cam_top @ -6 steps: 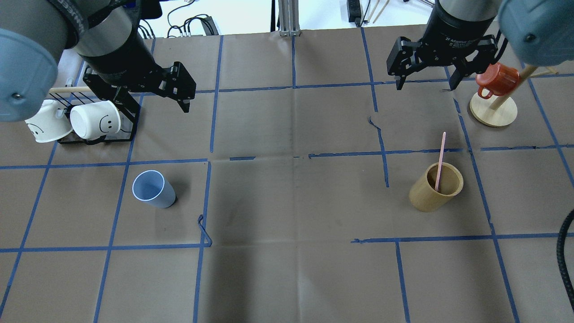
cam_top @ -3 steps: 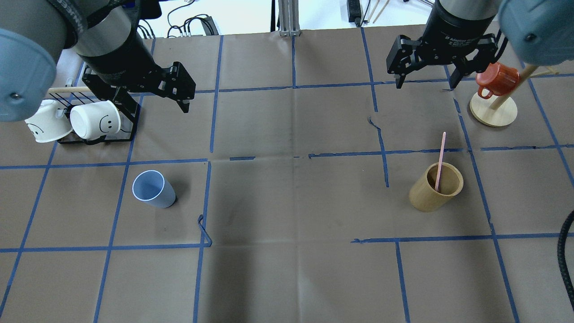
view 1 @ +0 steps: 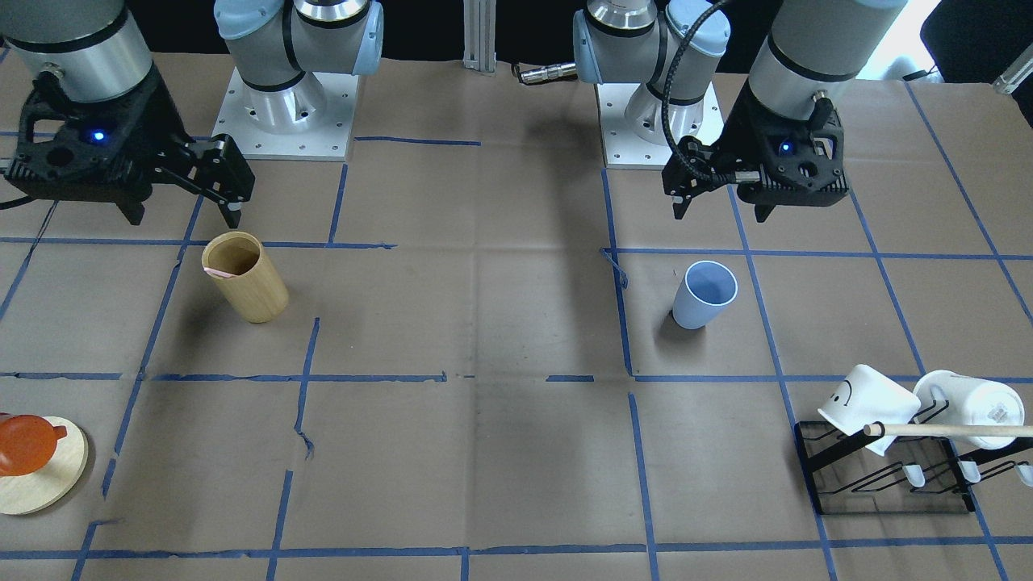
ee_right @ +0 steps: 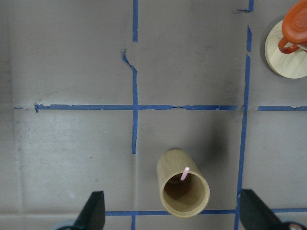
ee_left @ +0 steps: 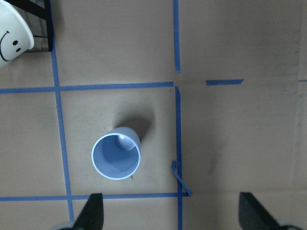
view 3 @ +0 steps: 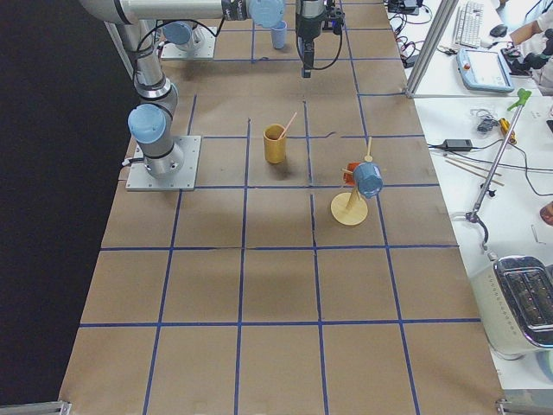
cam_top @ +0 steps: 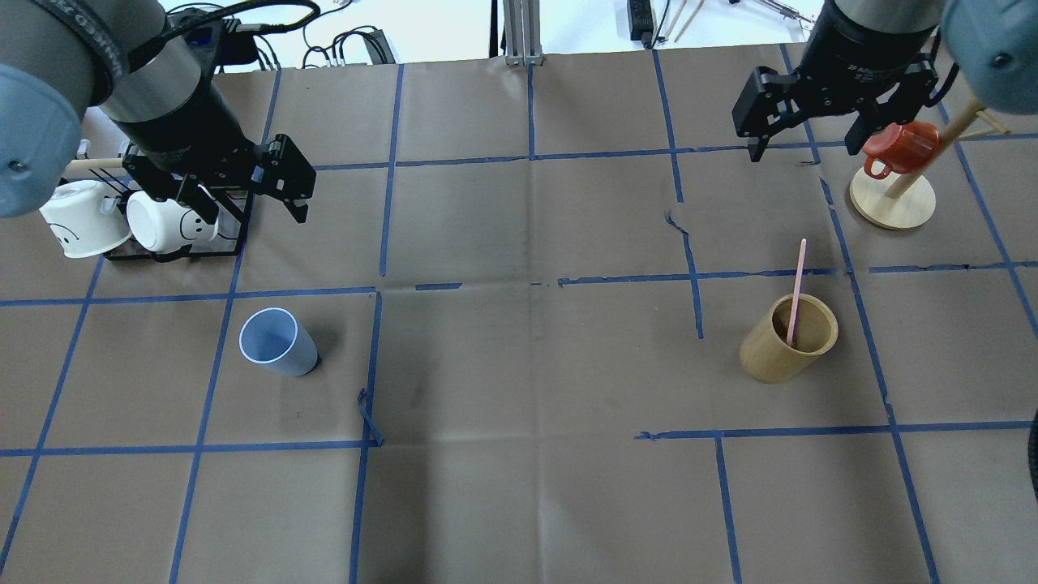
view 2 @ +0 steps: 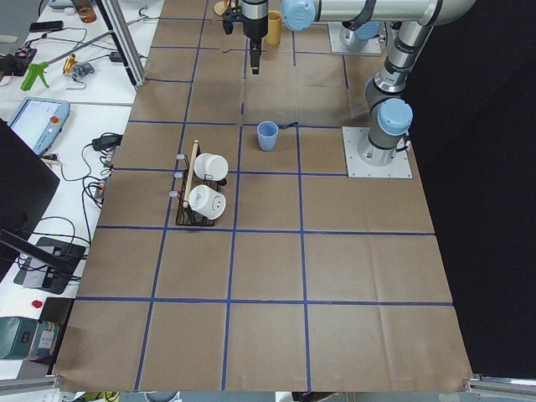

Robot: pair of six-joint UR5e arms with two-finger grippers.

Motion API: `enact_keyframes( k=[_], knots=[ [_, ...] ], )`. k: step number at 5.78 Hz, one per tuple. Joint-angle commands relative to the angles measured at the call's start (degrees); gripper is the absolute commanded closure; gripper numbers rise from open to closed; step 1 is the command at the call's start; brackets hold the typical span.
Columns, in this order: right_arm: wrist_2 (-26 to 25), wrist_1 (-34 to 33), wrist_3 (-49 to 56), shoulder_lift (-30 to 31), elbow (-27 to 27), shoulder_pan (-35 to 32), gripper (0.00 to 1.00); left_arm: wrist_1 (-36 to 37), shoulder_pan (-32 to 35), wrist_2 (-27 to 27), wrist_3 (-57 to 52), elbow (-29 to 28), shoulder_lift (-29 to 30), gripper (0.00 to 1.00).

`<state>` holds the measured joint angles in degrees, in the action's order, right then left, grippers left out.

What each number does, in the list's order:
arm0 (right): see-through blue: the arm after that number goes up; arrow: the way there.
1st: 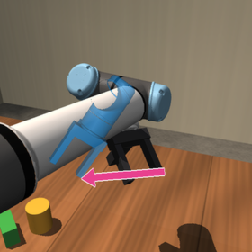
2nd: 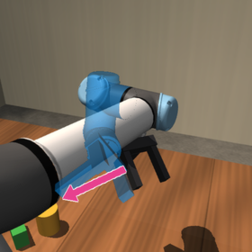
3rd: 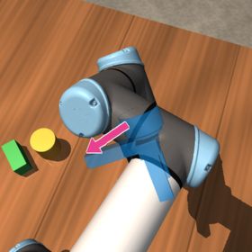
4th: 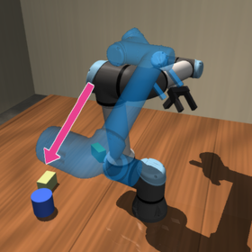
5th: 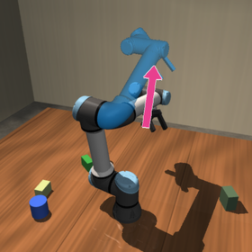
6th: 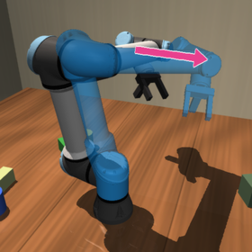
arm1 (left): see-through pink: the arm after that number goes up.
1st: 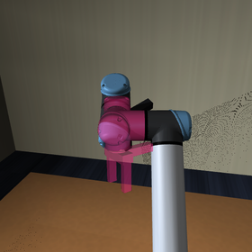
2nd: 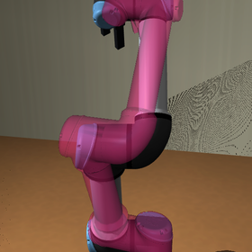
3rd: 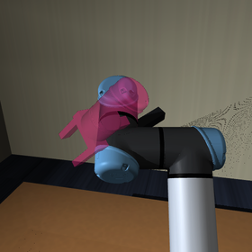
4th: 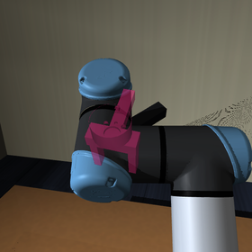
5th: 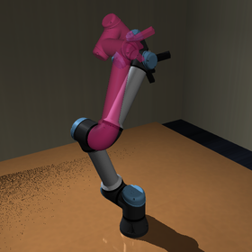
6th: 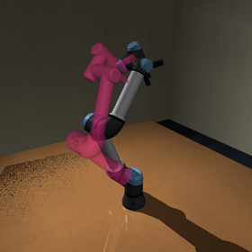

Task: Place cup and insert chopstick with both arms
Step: 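Grasp the light-blue cup with the left gripper while the right grasps the pink chopstick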

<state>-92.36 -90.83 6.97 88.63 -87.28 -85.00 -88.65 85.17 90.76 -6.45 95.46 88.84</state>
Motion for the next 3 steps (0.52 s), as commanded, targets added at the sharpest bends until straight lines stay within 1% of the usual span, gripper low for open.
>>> enact_keyframes(
  k=[1,2,3],
  knots=[
    [1.0,-0.8,7.4,1.3,-4.0,5.6,0.02,11.9,-2.9,-0.1,-2.7,12.0,0.4,0.01],
    [1.6,-8.2,7.5,2.8,-10.1,5.6,0.02,19.8,-3.1,-0.1,-3.1,19.2,0.9,0.01],
    [3.9,-17.8,8.6,5.1,-17.9,5.7,0.01,27.3,-3.2,0.1,-3.8,25.0,3.4,0.01]
  ],
)
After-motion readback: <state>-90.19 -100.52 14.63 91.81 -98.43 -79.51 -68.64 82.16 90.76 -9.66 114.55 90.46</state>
